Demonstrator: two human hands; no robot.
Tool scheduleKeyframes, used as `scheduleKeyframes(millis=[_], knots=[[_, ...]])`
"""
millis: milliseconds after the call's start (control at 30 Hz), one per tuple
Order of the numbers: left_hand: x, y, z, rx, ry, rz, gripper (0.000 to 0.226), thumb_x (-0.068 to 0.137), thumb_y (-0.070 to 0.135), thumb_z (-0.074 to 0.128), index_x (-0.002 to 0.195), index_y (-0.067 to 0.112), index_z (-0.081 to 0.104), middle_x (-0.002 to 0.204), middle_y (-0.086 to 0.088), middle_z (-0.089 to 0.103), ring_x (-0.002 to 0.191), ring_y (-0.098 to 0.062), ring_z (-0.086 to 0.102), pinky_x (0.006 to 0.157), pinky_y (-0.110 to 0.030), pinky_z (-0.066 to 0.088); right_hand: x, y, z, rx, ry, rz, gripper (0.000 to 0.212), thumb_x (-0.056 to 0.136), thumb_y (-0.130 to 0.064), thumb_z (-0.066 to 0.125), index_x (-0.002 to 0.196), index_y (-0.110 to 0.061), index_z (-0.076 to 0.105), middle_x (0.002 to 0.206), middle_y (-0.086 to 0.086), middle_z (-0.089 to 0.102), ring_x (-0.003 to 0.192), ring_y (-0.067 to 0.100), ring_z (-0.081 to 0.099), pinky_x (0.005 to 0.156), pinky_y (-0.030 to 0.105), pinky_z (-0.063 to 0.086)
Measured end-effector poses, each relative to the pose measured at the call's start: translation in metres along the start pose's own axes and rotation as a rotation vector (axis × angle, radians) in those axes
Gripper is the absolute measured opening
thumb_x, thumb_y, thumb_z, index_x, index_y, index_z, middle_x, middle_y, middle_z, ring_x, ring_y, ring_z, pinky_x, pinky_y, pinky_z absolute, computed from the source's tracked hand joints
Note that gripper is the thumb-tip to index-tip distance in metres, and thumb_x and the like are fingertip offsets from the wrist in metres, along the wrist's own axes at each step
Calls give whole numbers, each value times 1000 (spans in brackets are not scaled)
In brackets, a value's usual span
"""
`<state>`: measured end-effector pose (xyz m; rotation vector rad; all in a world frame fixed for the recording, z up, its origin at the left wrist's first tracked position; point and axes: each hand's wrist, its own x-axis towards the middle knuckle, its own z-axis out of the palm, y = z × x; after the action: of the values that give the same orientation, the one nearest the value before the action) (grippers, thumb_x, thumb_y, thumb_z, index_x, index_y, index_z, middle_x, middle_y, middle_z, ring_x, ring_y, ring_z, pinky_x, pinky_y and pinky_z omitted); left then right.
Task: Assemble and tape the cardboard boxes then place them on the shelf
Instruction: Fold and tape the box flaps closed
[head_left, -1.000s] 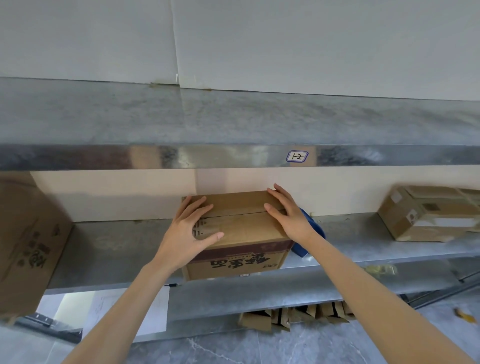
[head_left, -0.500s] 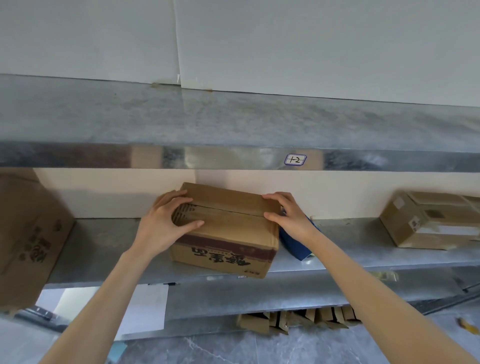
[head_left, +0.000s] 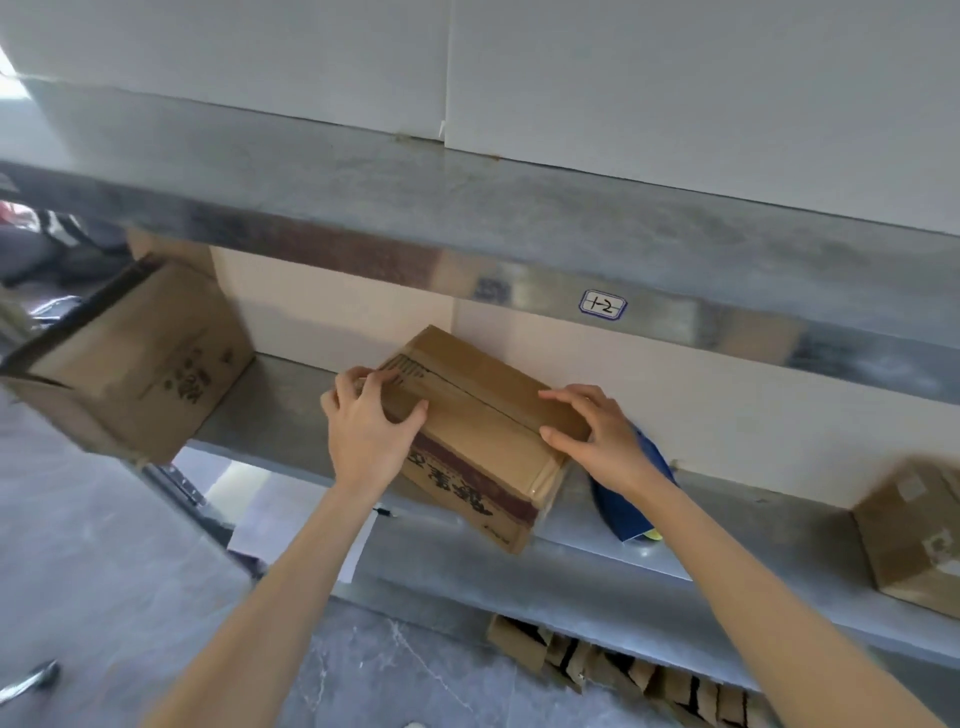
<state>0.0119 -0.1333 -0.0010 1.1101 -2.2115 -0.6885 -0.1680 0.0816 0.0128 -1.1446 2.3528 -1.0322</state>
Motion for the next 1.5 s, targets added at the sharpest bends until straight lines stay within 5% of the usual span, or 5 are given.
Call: scheduleKeyframes(millis=[433,833,1033,1233,1500], knots=[[-23,9,13,-250,-171,-45,79,82,49,75,146,23,37,159,8,3,135,-3,26,104,-22,28,-23,-5,12,58,-62,-121,47,90,-48,62,134,-40,49,143,-15,39,131,12,35,107,43,40],[-39,28,-5,304,-54,194,53,91,52,57,137,25,55,144,4,49,135,-22,38,107,-41,29,-27,-13,14,-366,-101,-391,49,99,-56,38,143,-35,45,154,-11,32,141,16,26,111,46,30],[-38,33,-8,365,-87,235,54,92,53,56,137,24,54,144,3,49,134,-22,40,108,-41,28,-32,28,-7,-161,165,-144,40,101,-42,40,137,-26,51,142,-3,46,129,19,43,101,35,40],[-43,39,-9,358,-85,280,51,92,50,58,134,21,57,146,0,48,135,-23,40,108,-42,29,-41,91,-16,-306,102,228,45,104,-40,36,147,-28,37,138,14,43,123,34,44,95,44,45],[-45,38,-8,344,-55,290,48,92,48,59,132,21,58,147,0,48,137,-21,39,110,-40,28,-50,114,1,-407,42,301,60,100,-48,45,152,-30,23,128,19,48,94,35,57,65,36,48]])
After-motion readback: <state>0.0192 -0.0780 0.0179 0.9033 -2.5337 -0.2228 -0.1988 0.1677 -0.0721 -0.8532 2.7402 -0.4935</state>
